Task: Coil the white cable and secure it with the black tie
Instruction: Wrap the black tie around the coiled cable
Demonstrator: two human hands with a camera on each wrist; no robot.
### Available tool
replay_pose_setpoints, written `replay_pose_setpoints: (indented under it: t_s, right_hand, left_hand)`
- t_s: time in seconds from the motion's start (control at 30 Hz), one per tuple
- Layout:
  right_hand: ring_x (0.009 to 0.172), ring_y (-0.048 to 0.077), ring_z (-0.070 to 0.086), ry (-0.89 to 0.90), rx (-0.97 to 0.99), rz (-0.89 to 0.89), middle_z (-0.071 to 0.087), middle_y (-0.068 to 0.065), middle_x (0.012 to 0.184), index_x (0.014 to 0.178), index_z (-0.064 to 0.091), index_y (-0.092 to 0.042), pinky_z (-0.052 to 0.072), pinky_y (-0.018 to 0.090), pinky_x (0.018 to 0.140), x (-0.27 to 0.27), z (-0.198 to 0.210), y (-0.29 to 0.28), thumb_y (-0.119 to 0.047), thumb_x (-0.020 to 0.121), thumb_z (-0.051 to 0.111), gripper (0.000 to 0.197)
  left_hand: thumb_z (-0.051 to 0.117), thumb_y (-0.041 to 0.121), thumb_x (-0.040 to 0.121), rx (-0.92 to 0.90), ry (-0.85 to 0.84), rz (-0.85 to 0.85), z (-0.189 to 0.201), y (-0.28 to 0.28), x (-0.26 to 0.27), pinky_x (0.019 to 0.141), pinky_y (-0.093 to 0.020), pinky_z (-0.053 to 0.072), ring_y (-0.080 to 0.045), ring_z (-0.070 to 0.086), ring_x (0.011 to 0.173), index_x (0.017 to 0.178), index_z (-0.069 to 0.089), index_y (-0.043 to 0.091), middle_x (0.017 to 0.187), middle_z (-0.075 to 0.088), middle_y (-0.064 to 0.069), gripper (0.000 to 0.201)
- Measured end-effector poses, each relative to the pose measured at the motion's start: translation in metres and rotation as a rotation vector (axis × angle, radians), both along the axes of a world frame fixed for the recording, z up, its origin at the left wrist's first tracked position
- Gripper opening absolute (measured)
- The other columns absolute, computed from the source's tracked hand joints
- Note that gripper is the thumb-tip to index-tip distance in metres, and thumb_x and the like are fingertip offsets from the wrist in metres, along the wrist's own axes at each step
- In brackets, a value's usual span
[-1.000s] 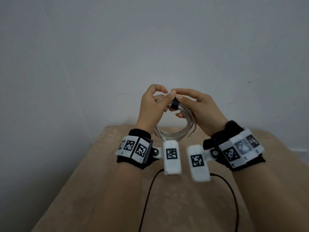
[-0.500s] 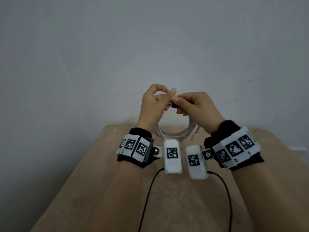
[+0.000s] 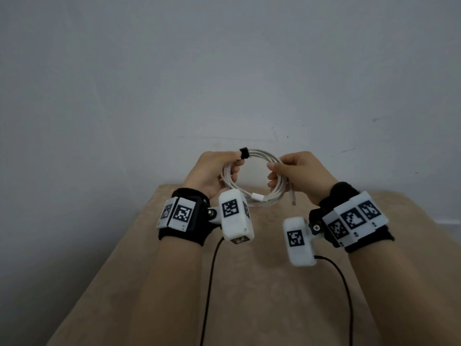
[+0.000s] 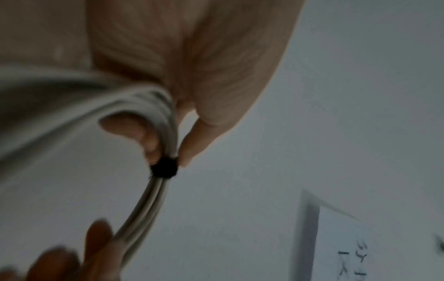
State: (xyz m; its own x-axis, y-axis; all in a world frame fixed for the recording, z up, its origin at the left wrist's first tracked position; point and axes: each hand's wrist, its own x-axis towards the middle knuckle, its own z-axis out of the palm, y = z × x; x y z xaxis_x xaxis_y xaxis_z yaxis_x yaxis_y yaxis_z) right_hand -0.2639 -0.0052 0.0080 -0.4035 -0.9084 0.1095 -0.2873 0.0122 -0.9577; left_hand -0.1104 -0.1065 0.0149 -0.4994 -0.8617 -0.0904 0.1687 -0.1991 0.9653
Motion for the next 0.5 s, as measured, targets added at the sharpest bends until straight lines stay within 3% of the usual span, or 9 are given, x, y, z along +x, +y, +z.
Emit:
replay_pose_setpoints:
  t_s: [0.07, 0.17, 0.27, 0.4, 0.5]
  right_hand:
    - [0.053, 0.016, 0.066, 0.024, 0.057, -0.040, 0.069, 0.011, 0.066, 0.087, 0.066, 0.007, 0.055, 0.028, 0.055, -0.003, -0.004, -0.001, -0.016, 0.093, 0.059, 0.024]
    - [0.053, 0.019, 0.062, 0.082, 0.169, -0.060, 0.071, 0.016, 0.071, 0.089, 0.068, 0.013, 0.056, 0.031, 0.058, -0.006, -0.010, -0.002, -0.016, 0.092, 0.058, 0.030]
    - [0.064, 0.030, 0.064, 0.090, 0.274, -0.028, 0.069, 0.026, 0.080, 0.086, 0.067, 0.013, 0.059, 0.045, 0.076, -0.005, -0.014, -0.003, -0.013, 0.091, 0.059, 0.028]
    - [0.050, 0.022, 0.063, 0.087, 0.402, 0.029, 0.062, 0.016, 0.065, 0.077, 0.064, 0.002, 0.060, 0.033, 0.058, 0.000, -0.016, 0.001, -0.018, 0.092, 0.061, 0.025]
    - [0.066, 0.028, 0.066, 0.183, 0.457, 0.037, 0.066, 0.016, 0.072, 0.080, 0.069, 0.002, 0.058, 0.043, 0.076, 0.001, -0.019, -0.001, -0.023, 0.089, 0.063, 0.027]
  left_hand:
    - [0.059, -0.006, 0.088, -0.055, -0.134, -0.001, -0.005, -0.003, 0.004, 0.057, -0.026, 0.053, -0.016, 0.063, 0.062, 0.107, 0.057, -0.001, 0.079, 0.063, -0.014, 0.020]
    - [0.053, -0.016, 0.086, -0.116, -0.303, -0.037, -0.013, -0.007, 0.007, 0.069, -0.035, 0.057, -0.026, 0.063, 0.071, 0.113, 0.056, -0.006, 0.080, 0.062, -0.020, 0.029]
    - [0.058, -0.016, 0.082, -0.206, -0.486, -0.077, -0.019, -0.007, 0.006, 0.058, -0.028, 0.059, -0.024, 0.063, 0.069, 0.109, 0.060, -0.009, 0.082, 0.062, -0.021, 0.028]
    - [0.063, -0.012, 0.078, -0.308, -0.678, -0.091, -0.022, -0.008, 0.011, 0.044, -0.020, 0.050, -0.018, 0.062, 0.066, 0.097, 0.069, -0.004, 0.081, 0.065, -0.015, 0.021]
    - [0.067, -0.008, 0.077, -0.329, -0.771, -0.079, -0.023, -0.011, 0.013, 0.045, -0.020, 0.050, -0.018, 0.065, 0.069, 0.091, 0.072, 0.001, 0.083, 0.068, -0.013, 0.018]
